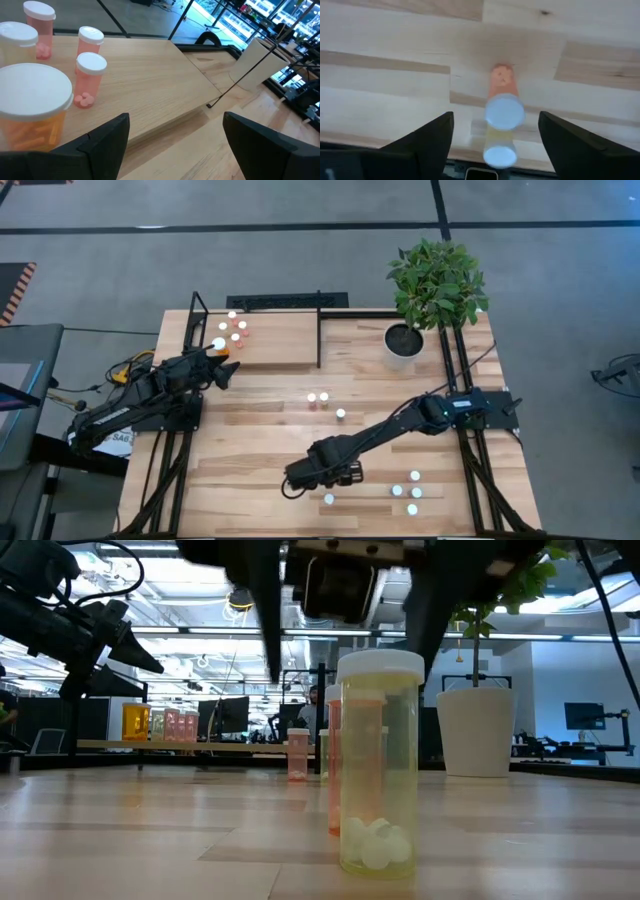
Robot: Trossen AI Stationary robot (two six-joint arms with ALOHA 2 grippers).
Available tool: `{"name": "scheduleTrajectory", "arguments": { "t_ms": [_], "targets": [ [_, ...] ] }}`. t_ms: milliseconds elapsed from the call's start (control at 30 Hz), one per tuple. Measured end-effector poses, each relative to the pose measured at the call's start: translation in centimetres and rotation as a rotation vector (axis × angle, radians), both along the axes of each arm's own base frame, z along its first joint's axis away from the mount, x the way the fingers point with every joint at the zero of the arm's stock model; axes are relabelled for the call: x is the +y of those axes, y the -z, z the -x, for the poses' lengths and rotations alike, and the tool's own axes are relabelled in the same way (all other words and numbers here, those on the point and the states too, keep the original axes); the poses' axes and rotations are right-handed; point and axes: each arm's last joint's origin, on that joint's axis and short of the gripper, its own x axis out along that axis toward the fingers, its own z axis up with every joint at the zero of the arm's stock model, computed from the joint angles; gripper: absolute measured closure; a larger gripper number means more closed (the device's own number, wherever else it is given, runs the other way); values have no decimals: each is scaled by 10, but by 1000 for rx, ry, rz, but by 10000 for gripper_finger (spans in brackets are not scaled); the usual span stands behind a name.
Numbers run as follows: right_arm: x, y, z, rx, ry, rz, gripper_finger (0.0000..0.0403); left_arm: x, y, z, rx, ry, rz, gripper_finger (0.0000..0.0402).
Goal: Pick and place medicine bottles onto shelf by color
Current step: Move the orange pill bottle to the center
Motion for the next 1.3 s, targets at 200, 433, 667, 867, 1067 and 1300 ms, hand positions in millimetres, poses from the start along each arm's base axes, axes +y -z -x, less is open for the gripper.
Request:
{"name": "scheduleTrajectory", "arguments": {
  "t_ms": [200,433,667,867,1067,1300],
  "targets": [
    [2,11,-1,27,-6,5,46,0,0,0,0,0,0,93],
    [2,17,-2,27,-34,26,43,0,0,0,0,0,0,93],
    [1,17,-4,-5,-37,70,105,0,0,0,0,0,0,93],
    [1,17,-4,-9,-36,68,159,0,0,0,0,0,0,93],
    [1,17,-4,-4,-26,60,220,0,0,0,0,0,0,93],
    [1,17,-3,2,-27,58,280,0,0,0,0,0,0,93]
  ]
}}
